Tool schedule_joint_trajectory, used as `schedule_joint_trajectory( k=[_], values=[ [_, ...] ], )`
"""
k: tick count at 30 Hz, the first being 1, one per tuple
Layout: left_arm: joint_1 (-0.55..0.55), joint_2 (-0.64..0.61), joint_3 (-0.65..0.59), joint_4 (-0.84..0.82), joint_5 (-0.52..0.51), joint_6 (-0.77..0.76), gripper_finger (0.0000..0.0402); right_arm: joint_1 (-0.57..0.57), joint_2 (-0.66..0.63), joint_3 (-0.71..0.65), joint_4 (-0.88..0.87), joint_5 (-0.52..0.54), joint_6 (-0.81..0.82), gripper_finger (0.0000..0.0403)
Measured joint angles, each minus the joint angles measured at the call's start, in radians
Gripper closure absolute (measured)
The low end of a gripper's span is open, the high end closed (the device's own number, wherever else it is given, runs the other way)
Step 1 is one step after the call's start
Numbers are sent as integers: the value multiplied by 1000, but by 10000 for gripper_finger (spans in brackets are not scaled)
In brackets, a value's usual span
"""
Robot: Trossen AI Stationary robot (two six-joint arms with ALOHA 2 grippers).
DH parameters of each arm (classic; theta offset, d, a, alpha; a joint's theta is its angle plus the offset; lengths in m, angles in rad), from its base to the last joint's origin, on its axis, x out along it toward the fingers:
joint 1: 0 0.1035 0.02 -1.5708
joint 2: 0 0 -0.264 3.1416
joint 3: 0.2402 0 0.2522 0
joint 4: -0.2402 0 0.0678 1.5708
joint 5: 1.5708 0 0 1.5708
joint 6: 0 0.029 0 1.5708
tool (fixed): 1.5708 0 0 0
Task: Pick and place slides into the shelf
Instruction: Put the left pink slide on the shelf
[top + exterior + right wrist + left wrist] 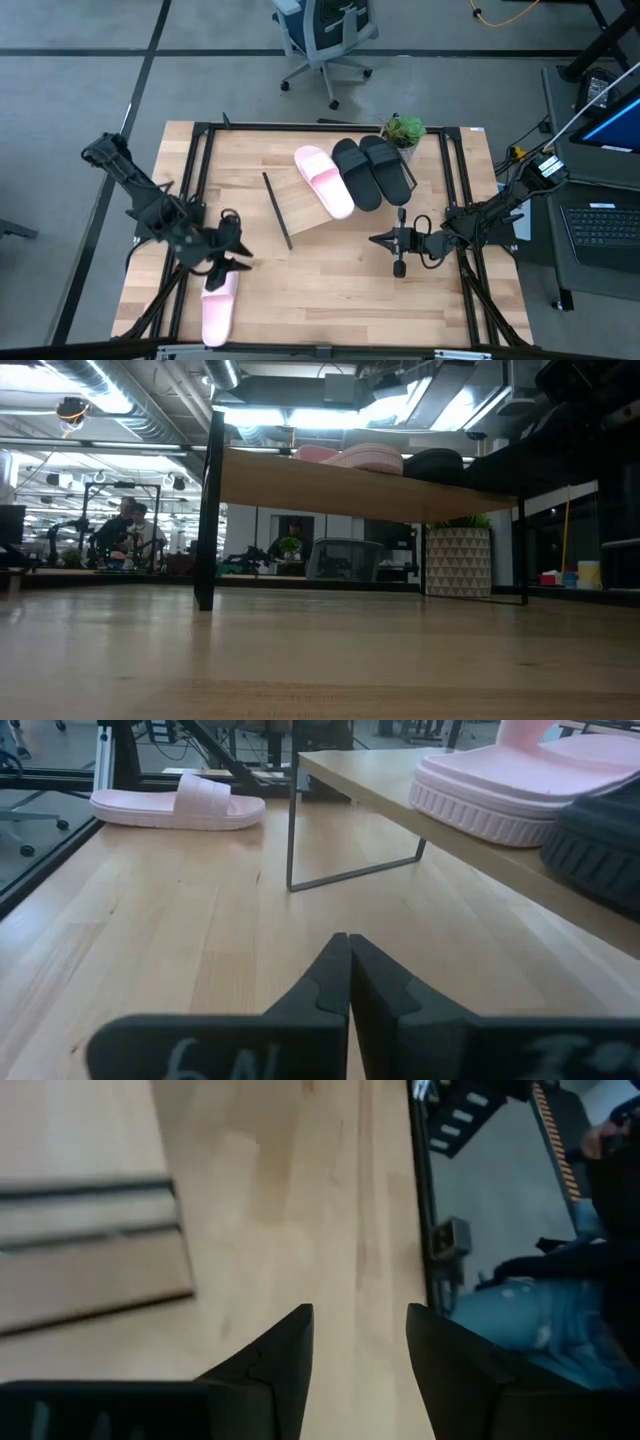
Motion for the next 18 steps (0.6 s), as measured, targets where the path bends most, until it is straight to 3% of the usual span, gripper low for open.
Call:
schedule_joint_trajectory(
  k=[7, 14, 18],
  values=[
    [-81, 113, 26, -7, 31, -186, 249, 0, 0, 8, 20, 0, -3, 396],
    [-171, 247, 178, -16, 49, -276, 249, 0, 0, 48, 20, 0, -85, 396],
    [-213, 331, 266, -136, 29, -409, 254, 0, 0, 55, 19, 0, -104, 396]
  ],
)
